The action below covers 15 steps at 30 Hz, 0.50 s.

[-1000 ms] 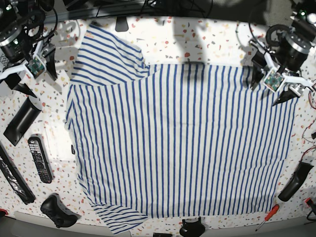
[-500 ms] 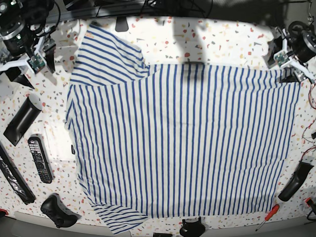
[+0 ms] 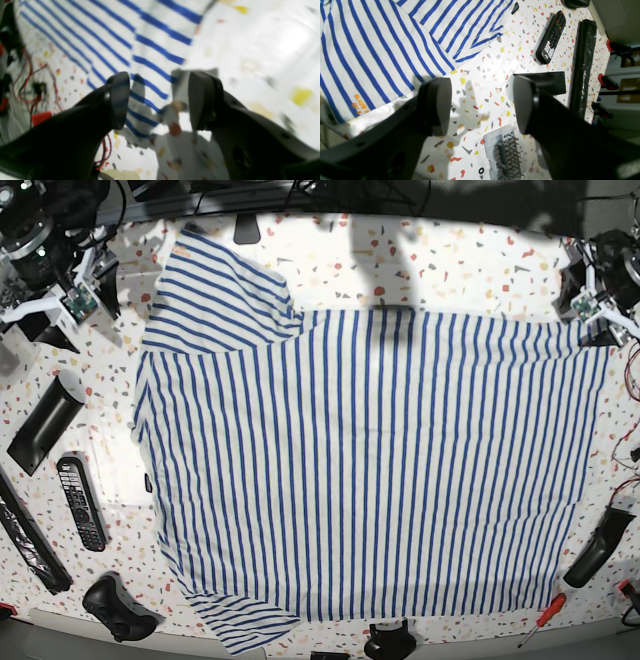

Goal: Layout the t-shirt on the table in an organized manner, then fold the t-shirt properly
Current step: 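Move both grippers toward the shirt edge nearest the arms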

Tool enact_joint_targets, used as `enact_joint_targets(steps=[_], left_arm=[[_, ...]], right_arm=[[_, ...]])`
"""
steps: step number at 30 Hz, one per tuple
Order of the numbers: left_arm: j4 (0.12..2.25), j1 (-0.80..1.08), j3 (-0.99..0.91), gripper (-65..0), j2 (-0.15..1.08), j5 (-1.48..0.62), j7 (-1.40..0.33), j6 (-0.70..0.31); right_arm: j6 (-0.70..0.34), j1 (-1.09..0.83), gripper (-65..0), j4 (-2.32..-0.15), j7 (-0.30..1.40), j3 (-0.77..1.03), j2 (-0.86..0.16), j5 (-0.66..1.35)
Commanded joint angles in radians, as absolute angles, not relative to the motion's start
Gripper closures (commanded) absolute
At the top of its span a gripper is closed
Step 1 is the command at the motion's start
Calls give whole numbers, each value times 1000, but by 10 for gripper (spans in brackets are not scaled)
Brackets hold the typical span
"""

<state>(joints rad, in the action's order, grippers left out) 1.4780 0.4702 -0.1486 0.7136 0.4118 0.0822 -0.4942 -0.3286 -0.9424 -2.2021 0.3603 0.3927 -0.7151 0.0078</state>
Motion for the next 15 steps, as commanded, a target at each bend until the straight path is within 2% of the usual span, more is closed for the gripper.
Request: enact_joint_targets(steps=[1, 4, 6, 8, 10, 12, 14, 15], left_arm=[[1469, 458, -156, -341, 718, 418, 76, -479], [1434, 431, -156, -341, 686, 419, 76, -472], [1425, 427, -156, -329, 672, 419, 75, -472], [1427, 435, -156, -289, 659, 418, 29, -472], [1427, 441, -156, -215, 640, 418, -47, -472], [1427, 450, -156, -105, 629, 417, -67, -471], [1427, 461, -156, 0, 626, 408, -57, -471], [1427, 466, -156, 0, 627, 399, -49, -471]], right_arm=[[-323, -945, -373, -2217, 342, 402, -728, 11], [-332, -945, -373, -2217, 342, 400, -729, 36], [-409, -945, -373, -2217, 342, 400, -728, 60], [-498, -945, -373, -2217, 341, 399, -728, 60], [-581, -945, -373, -2217, 341, 399, -728, 60], [-685, -945, -373, -2217, 336, 398, -729, 60], [-698, -945, -373, -2217, 312, 385, -728, 59], [-698, -945, -373, -2217, 311, 370, -729, 58]])
